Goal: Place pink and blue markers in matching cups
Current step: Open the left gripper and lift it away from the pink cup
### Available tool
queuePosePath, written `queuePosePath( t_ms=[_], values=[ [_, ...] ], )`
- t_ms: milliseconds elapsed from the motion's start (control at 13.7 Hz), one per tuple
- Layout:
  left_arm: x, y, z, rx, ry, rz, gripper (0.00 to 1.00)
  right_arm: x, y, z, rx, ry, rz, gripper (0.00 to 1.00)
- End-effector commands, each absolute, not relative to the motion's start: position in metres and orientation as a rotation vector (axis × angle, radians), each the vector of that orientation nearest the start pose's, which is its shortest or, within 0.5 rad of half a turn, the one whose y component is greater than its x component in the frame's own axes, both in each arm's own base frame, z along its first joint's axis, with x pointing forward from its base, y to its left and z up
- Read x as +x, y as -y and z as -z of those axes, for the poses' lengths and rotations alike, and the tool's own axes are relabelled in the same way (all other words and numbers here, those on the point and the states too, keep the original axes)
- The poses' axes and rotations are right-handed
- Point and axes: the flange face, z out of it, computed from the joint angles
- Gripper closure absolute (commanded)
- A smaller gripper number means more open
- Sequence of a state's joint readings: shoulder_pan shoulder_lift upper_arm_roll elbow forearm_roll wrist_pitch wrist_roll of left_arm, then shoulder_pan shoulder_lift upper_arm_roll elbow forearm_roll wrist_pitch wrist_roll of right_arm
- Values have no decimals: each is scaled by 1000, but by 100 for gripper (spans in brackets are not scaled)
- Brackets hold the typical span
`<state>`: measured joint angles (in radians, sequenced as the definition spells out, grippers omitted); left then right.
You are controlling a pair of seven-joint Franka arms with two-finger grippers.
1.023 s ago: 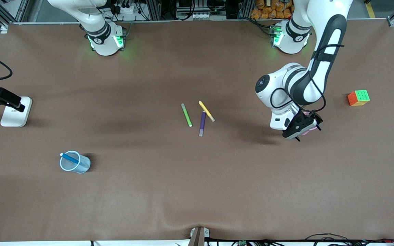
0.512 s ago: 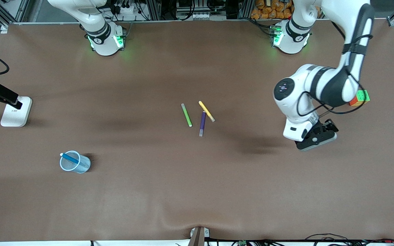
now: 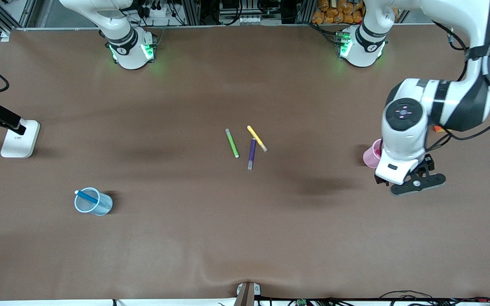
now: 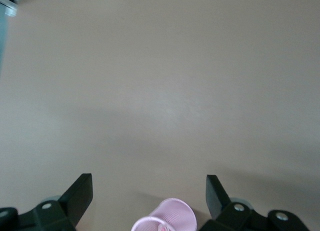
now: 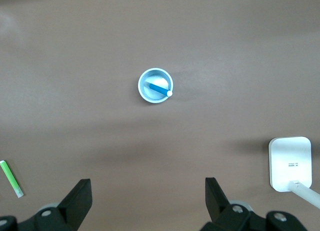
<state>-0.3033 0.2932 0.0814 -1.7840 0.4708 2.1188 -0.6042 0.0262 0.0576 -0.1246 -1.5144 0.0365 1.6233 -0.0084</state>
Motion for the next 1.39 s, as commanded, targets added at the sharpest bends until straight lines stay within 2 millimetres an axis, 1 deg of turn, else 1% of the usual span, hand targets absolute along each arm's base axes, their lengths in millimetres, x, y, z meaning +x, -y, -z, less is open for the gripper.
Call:
queuePosePath(
  t_ms=[0, 73, 146, 292, 365, 585, 731, 877, 1023, 1096, 1169, 1315],
  values=[
    [622, 118, -434, -2862, 182, 240, 0, 566, 53, -626, -3105, -156, 79, 0],
    [621, 118, -444, -2902, 182, 193, 0, 566, 53, -626, -3105, -156, 79, 0],
    [621, 112, -458, -2952, 200, 145, 0, 566, 51, -626, -3105, -152, 79, 0],
    [618, 112, -479, -3053, 156, 46, 0, 566, 50, -626, -3106, -149, 77, 0],
    [617, 113, -488, -3072, 136, 16, 0, 566, 51, -626, -3105, -151, 77, 0],
    [598, 110, -528, -3083, 131, 16, 0, 566, 50, -626, -3105, -154, 77, 0],
    [578, 109, -552, -3117, 146, -36, 0, 566, 50, -626, -3105, -154, 77, 0],
    [564, 105, -571, -3138, 156, -54, 0, 566, 53, -626, -3105, -156, 74, 0],
    [554, 101, -587, -3141, 161, -48, 0, 565, 53, -627, -3105, -156, 72, 0],
    [547, 101, -592, -3140, 163, -68, 0, 565, 52, -627, -3105, -154, 74, 0],
    [538, 96, -600, -3137, 176, -92, 0, 565, 52, -627, -3105, -154, 74, 0],
    [531, 78, -608, -3138, 207, -96, 0, 565, 52, -627, -3104, -154, 74, 0]
  ],
)
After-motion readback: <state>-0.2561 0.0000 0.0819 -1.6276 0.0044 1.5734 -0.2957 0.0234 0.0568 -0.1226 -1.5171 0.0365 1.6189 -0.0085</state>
